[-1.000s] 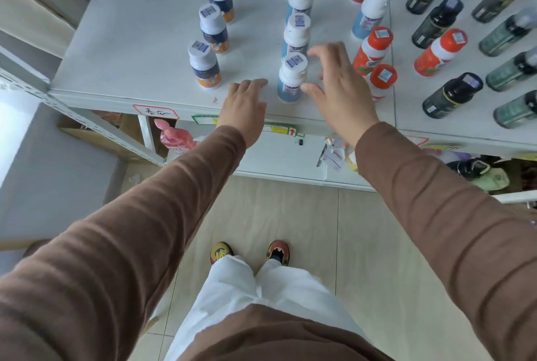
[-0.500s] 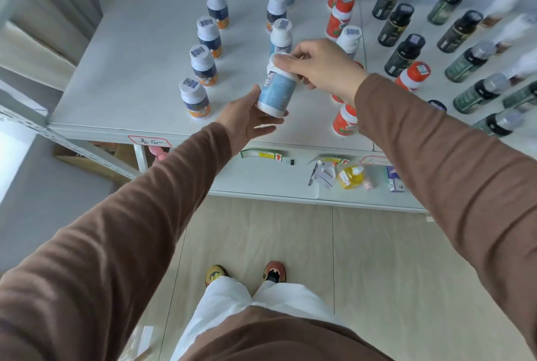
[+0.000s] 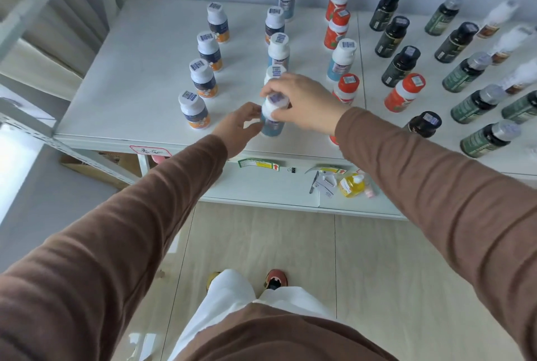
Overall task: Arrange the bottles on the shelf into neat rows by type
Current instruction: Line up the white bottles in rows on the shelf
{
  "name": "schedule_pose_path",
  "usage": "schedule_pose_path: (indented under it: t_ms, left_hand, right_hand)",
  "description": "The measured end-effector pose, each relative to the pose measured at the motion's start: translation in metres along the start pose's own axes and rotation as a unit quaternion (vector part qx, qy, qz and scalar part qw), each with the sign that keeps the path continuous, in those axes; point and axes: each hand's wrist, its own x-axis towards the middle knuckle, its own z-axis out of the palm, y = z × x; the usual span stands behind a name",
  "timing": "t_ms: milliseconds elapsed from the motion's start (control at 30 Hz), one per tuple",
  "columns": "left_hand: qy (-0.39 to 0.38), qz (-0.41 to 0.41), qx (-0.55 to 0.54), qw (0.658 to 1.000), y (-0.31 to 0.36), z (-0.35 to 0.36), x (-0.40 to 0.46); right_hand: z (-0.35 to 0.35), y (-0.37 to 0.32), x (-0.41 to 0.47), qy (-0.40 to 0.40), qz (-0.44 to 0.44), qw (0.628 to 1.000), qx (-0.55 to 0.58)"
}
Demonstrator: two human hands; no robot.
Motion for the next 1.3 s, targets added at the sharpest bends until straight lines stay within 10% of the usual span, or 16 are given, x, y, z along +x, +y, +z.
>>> schedule_pose_path:
  t_ms: [333, 500, 700, 967, 1133, 1300]
  left_hand:
    - [0.050, 0.044, 0.309, 0.949, 0.004, -0.028, 0.015]
    - [0.060, 0.051, 0.341, 0.937, 0.022, -0.053, 0.042]
    - [-0.029, -0.009, 0.336, 0.942, 0.022, -0.059, 0.077]
    - [-0.042, -0.072, -0.036, 0.996, 0.037, -0.080, 0.098]
    - [-0.123, -0.182, -0.317, 0.923, 0.049, -0.087, 0.106]
    - [-0.178, -0.180, -0.342, 0.905, 0.042, -0.084, 0.114]
  right_hand:
    - [0.009, -0.004, 0.006, -0.055, 0.003, 0.998, -0.040]
    - [-0.021, 0.013, 0.029, 0.079, 0.035, 0.994, -0.066]
    - [-0.011, 0.022, 0.064, -0.062, 0.040, 0.989, -0.130]
    - [-0.066, 0.011, 0.079, 0.036, 0.146, 0.973, 0.176]
    - [-0.084, -0.002, 0.082, 0.086, 0.208, 0.946, 0.234]
    - [-0.080, 0.002, 0.087, 0.076, 0.244, 0.939, 0.230]
